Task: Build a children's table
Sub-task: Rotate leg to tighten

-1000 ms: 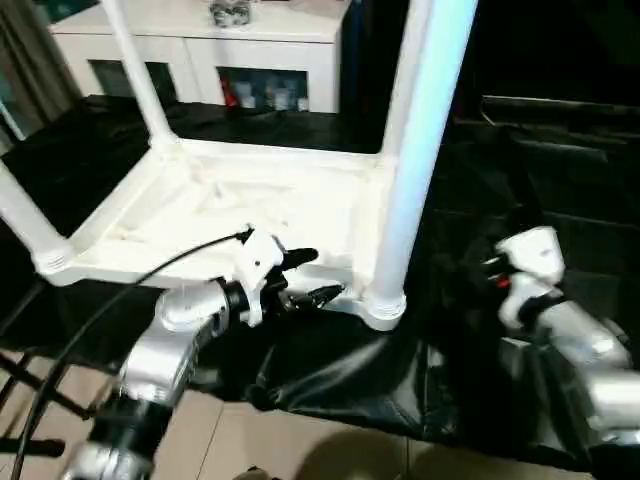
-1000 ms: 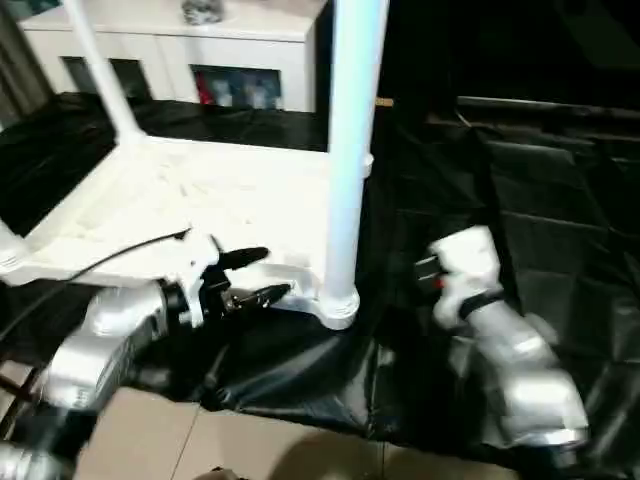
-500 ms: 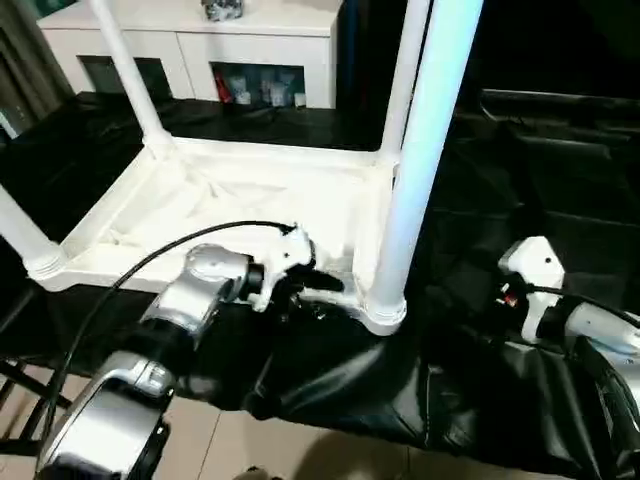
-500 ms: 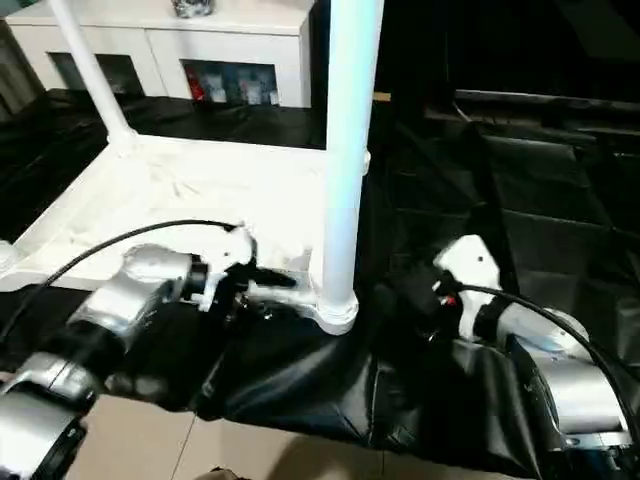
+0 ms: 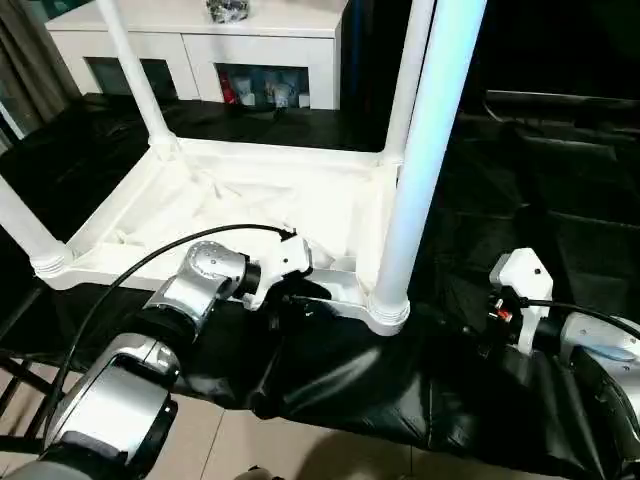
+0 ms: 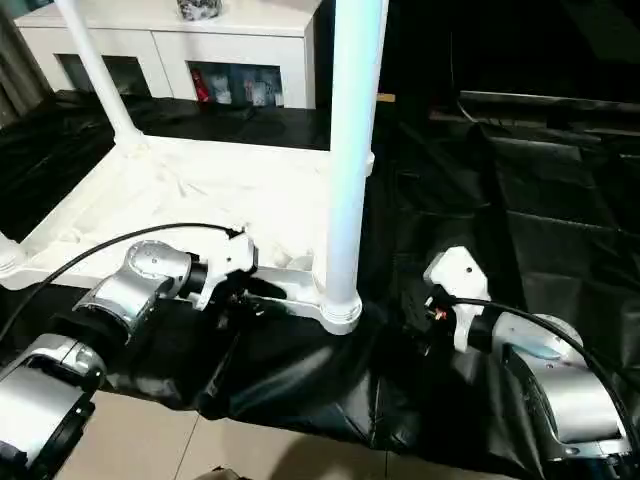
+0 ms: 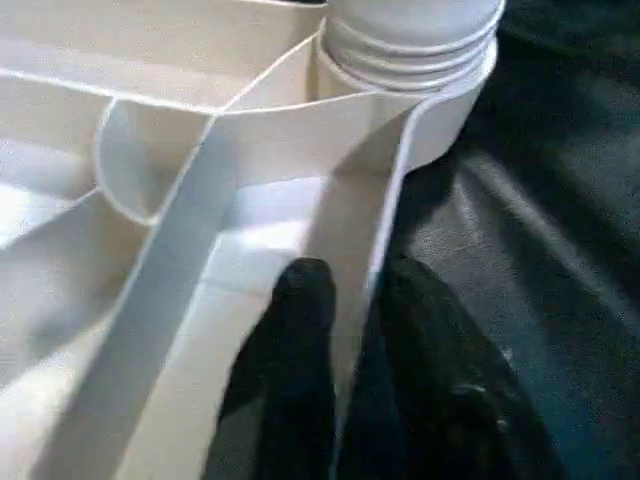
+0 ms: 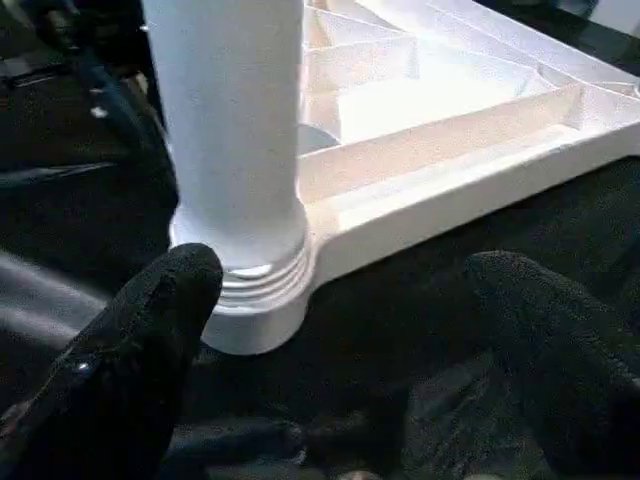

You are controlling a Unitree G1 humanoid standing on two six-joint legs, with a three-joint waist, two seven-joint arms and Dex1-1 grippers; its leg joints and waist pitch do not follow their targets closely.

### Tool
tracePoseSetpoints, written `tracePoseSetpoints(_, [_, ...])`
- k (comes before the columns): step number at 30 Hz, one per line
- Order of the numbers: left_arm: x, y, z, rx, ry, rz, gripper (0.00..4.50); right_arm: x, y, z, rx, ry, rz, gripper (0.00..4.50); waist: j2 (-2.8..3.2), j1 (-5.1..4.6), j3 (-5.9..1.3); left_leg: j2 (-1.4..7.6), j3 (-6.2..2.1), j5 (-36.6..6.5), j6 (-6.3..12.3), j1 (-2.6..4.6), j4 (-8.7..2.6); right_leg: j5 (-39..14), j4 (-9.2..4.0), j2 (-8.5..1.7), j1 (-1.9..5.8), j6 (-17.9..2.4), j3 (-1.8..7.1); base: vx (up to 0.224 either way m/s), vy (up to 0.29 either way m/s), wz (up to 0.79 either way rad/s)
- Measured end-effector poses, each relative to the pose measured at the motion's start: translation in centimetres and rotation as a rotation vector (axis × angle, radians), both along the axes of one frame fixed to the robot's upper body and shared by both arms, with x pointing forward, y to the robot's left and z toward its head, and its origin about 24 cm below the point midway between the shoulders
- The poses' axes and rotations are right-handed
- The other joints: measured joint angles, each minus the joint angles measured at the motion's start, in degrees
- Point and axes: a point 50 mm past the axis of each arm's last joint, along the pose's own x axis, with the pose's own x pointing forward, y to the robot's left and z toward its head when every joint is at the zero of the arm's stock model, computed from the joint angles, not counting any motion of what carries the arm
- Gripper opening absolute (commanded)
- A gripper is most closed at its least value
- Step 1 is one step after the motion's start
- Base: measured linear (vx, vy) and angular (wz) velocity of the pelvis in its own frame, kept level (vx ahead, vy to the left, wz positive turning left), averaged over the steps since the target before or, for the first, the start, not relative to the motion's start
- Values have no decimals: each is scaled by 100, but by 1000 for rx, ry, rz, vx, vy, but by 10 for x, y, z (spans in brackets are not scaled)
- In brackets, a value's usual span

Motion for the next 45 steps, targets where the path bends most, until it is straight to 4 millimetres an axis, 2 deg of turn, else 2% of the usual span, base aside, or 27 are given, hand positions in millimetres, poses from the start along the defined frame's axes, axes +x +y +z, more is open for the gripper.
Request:
tracePoseSetpoints(4, [1, 1, -1, 25, -2, -21, 61, -1, 1, 0, 1, 6, 14, 450, 1, -8, 0, 0, 2, 0, 0, 1, 0, 0, 0, -1, 0, 0, 0, 0, 0, 0])
tracePoseSetpoints(5, [1, 1, 0, 32, -6, -27, 37, -1, 2, -1, 2, 9, 22, 450, 1, -12, 0, 0, 2, 0, 0, 1, 0, 0, -1, -1, 0, 0, 1, 0, 0, 0])
tracePoseSetpoints(12, [1, -2, 1, 44, -6, -65, 5, -1, 3, -2, 5, 12, 28, 450, 4, -48, 1, 0, 6, -2, 0, 0, -14, 0, -9, 0, -3, 0, 1, 0, 0, 0])
tracePoseSetpoints(17, [1, -1, 0, 28, 38, -40, 2, -2, 6, -3, 25, 19, 43, 450, 3, -66, 1, 5, 7, 0, -1, 9, -31, -1, -9, 5, -3, 0, -1, 0, 0, 0])
tracePoseSetpoints(23, [0, 2, -3, -25, 87, 45, 2, -1, 20, -8, 40, 43, 101, 450, -6, -105, 8, 6, 15, 0, -1, 6, -33, -1, -11, 4, -13, -1, 2, 0, 0, 0])
tracePoseSetpoints(25, [-2, 6, -6, -55, 75, 101, 2, 8, 29, -10, 47, 32, 91, 450, -22, -171, 16, 6, 23, 0, -1, 4, -45, -1, -10, 0, -14, -1, 1, 0, 0, 0])
tracePoseSetpoints(30, [-10, 2, -10, -59, 25, 162, 2, 27, 44, -19, 22, 21, 35, 450, -22, -167, 11, 3, 39, 2, -5, 18, -74, -2, -12, -18, -17, -1, -11, 0, 0, 0])
tracePoseSetpoints(36, [-16, -3, -11, -72, -66, 195, 2, 44, 48, -23, -14, 18, -7, 450, -23, -176, 8, -1, 52, 3, -5, 28, -77, -3, -9, -31, -17, -1, -12, 0, 0, 0])
tracePoseSetpoints(40, [-18, -6, -9, -75, -65, 215, 2, 47, 55, -27, -2, 27, 6, 450, -44, -180, 14, -2, 63, 2, -5, 21, -81, -4, -11, -34, -28, 0, -8, 0, 0, 0])
tracePoseSetpoints(41, [-19, -5, -8, -74, -63, 217, 0, 48, 56, -28, 4, 30, 8, 420, -46, -183, 13, -2, 65, 2, -5, 17, -82, -4, -11, -34, -34, 0, -7, 0, 0, 0])
tracePoseSetpoints(43, [-20, -5, -7, -73, -63, 217, 0, 51, 59, -28, 11, 29, 10, 420, -52, -180, 11, -2, 67, 3, -2, 8, -84, -4, -10, -34, -52, -1, -8, 0, 0, 0])
tracePoseSetpoints(45, [-20, -4, -6, -74, -63, 217, 0, 53, 60, -28, 17, 26, 18, 401, -54, -181, 9, -2, 69, 21, 26, 5, -83, -3, -5, -34, -76, -1, -7, 0, 0, 0])
